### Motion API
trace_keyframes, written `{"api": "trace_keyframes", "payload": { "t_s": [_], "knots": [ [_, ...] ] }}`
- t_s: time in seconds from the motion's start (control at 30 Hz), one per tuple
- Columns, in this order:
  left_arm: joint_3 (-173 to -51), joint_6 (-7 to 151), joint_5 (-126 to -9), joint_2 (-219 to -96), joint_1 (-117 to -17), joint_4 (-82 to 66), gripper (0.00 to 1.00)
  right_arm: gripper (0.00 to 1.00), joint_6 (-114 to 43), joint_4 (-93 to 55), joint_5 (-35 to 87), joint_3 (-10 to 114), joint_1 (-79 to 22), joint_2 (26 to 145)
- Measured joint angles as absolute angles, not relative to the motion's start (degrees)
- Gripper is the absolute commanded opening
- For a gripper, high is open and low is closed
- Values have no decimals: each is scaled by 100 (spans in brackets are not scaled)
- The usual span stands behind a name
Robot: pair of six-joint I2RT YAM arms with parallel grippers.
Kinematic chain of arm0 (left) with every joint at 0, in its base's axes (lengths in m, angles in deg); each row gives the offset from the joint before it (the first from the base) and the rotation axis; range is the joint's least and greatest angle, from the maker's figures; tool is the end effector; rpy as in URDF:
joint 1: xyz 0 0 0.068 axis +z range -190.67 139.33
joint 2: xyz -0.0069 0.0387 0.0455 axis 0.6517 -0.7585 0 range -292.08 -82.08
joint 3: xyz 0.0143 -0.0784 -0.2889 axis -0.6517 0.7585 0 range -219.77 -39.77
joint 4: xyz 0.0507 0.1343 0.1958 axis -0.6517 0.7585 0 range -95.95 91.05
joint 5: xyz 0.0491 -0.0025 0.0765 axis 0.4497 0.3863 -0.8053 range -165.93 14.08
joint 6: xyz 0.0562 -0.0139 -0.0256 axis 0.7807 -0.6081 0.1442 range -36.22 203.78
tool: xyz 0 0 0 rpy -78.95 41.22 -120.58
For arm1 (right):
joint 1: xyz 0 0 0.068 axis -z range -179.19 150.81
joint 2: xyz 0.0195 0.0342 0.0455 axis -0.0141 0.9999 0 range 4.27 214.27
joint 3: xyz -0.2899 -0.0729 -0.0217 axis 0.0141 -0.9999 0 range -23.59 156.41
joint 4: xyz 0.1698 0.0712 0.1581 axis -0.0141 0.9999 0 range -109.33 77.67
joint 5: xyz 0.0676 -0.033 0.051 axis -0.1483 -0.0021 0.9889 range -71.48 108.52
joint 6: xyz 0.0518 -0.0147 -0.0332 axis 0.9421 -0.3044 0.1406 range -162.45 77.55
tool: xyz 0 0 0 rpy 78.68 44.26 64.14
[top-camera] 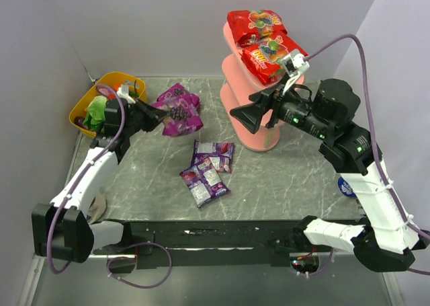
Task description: Place and organize the candy bags onto the shelf
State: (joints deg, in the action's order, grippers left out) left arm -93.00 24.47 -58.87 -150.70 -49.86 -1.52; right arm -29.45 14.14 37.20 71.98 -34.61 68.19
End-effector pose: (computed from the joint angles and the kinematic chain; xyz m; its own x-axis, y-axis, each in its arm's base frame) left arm 0.2543 -0.0556 0.3424 -0.5364 -0.7460 -0.3947 -0.0710 0.5058 -0.8597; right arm 0.1309 0.1121 0.5407 -0.2074 0.1140 -0.9716 -0.7833 0.5756 0.2347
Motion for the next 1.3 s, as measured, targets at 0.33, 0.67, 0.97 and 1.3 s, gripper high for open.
{"api": "trace_keyframes", "payload": {
  "t_s": [0.33,0.67,0.97,1.3],
  "knots": [
    [-11079,1741,-5620,-16742,-5646,-1005,1,94,-2950,1489,3383,7198,-3453,6338],
    [-12482,744,-5198,-18777,-6238,-2454,1,96,-3039,1463,2640,7200,-3437,5973],
    [-13682,-128,-4846,-20477,-6437,-3324,1,96,-3057,1454,2229,7115,-3413,5855],
    [-15431,213,-5139,-21303,-6584,-2131,1,95,-3004,1480,1737,6706,-3402,5710]
  ]
}}
